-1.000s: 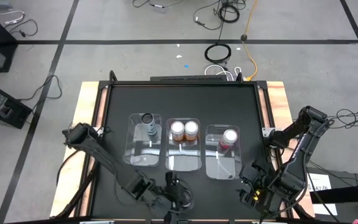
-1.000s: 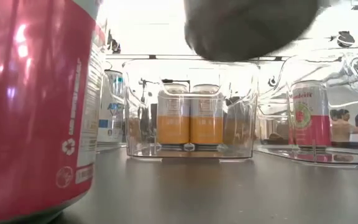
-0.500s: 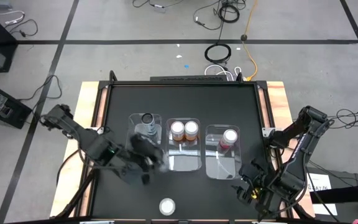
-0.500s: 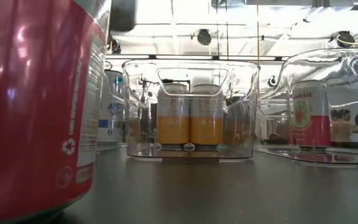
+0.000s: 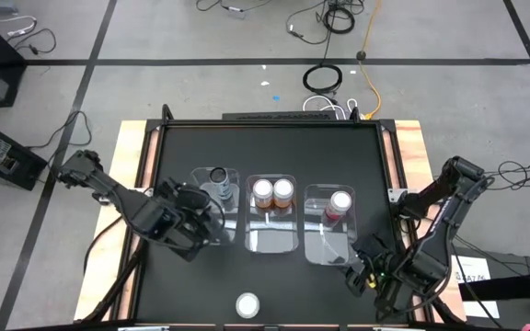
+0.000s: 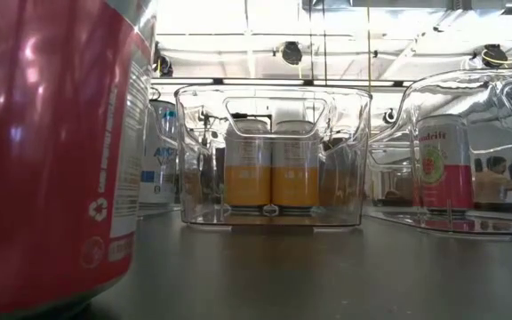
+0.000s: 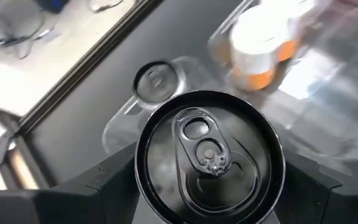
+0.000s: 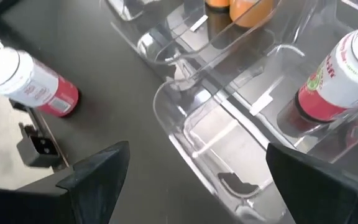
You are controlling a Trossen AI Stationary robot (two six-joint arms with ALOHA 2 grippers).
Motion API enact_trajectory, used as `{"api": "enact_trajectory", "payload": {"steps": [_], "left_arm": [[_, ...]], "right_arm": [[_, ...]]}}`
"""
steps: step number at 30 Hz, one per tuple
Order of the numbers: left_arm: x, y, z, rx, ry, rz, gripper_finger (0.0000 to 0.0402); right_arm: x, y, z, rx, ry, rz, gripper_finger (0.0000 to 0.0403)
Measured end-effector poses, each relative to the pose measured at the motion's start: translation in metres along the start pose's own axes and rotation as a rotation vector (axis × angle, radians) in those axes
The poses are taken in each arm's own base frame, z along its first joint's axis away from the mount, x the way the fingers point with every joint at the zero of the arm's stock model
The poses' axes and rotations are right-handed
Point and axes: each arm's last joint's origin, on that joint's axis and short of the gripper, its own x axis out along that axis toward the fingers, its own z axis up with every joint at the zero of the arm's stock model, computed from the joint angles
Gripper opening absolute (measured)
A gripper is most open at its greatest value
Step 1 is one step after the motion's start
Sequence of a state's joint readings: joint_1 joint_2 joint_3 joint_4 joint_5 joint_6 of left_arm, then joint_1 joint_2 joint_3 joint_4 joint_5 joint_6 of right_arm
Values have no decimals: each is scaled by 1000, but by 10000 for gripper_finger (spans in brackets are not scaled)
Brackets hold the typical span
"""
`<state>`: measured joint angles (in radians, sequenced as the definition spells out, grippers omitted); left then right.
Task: Sort soda cans
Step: Put the white-blue soda can into the left transparent bin
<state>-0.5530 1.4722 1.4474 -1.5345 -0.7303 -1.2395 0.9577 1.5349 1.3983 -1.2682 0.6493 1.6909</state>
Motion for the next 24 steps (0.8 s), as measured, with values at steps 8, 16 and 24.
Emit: {"api": "enact_trajectory", "payload": {"steps": [8,16,24], "left_arm": [[45,-2,-20,-25,37,106,293],[71,0,-31,-87,24,108,293],[94,22,-45,-205,-2,73,293]], "right_arm": [[8,0,12,39,-23,-28,370],[13,0,19,63,-30,-43,370],[13,1,19,74,-27,-40,370]]}}
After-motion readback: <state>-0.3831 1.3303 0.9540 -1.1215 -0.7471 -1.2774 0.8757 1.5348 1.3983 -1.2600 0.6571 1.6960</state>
